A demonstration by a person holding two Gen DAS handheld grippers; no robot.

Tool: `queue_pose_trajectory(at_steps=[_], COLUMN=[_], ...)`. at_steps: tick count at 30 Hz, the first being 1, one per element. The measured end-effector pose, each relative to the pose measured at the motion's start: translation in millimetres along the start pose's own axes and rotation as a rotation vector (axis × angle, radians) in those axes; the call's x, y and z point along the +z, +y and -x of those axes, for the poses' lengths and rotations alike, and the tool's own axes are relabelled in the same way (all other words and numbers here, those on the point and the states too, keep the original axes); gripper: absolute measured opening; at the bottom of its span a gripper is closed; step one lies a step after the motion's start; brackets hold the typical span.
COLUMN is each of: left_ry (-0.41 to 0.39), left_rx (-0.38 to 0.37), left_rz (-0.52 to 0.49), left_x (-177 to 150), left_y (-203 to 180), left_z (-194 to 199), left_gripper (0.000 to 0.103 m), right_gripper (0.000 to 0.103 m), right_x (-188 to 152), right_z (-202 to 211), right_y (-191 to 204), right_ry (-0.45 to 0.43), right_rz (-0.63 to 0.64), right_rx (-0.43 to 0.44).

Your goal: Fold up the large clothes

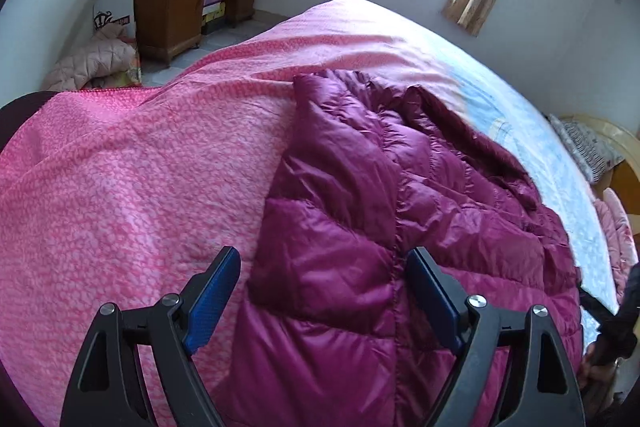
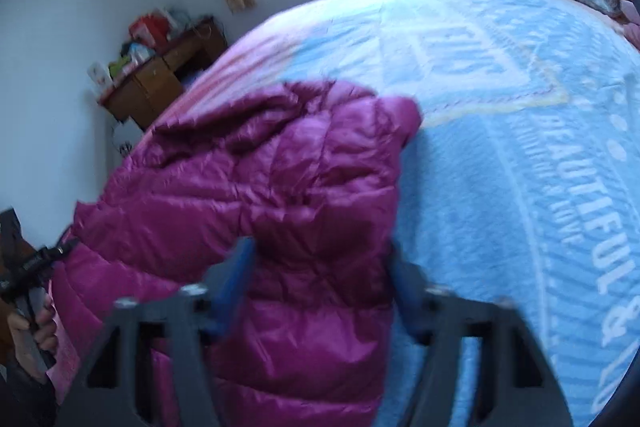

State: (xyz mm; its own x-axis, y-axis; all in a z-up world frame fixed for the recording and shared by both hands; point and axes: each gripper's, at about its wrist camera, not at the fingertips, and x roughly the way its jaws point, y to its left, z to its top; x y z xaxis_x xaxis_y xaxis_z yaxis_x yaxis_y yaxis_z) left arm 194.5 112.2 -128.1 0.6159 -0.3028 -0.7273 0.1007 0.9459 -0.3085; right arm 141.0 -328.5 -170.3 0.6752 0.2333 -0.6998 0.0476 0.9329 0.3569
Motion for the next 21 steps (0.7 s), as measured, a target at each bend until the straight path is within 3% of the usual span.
queue_pose_trajectory(at_steps=[1,2,4,9,13,17,21], left_ry=[-0.011,-0.015,-0.036,-0.128,-0.213,-0.297,-0.325], left_rx=[-0.011,-0.02,-0.047,-0.044,-0.063,-0.059,-0.008], left_rz=[-0.014,-0.028,-0.061,-0.126,-0.137,-0.128,-0.119], left_x=[-3.0,-6.0,-12.7,-26.7,-19.9,15.5,62.8], left_y=[-3.1,-5.3,-11.2,-27.6,-38.6,-51.8,-68.9], left_z=[1.7,3.6,8.9,34.3,66.6,85.1,72.3], left_gripper=[0.058,0.049,0.023,0.013,0.012,0.012,0.012], right_gripper=[0.034,0.024,0.017,0.013,0.012,0.012,0.012], right_x=[-3.1,-6.5,-11.5,-22.4,-13.8,20.4,73.3], right_z=[-2.1,-0.3,5.8,41.0,76.3,97.7,92.3], right_y=[3.8,6.3,8.8,22.8,44.7,67.5,75.2], right_ry=[0.003,-0.019,-0.047,-0.149,-0.257,-0.357,-0.408], right_rz=[0.018,0.036,0.041,0.075,0.13,0.186,0.213], right_rx=[-0.037,-0.051,-0.061,-0.116,-0.134,-0.149,-0.167])
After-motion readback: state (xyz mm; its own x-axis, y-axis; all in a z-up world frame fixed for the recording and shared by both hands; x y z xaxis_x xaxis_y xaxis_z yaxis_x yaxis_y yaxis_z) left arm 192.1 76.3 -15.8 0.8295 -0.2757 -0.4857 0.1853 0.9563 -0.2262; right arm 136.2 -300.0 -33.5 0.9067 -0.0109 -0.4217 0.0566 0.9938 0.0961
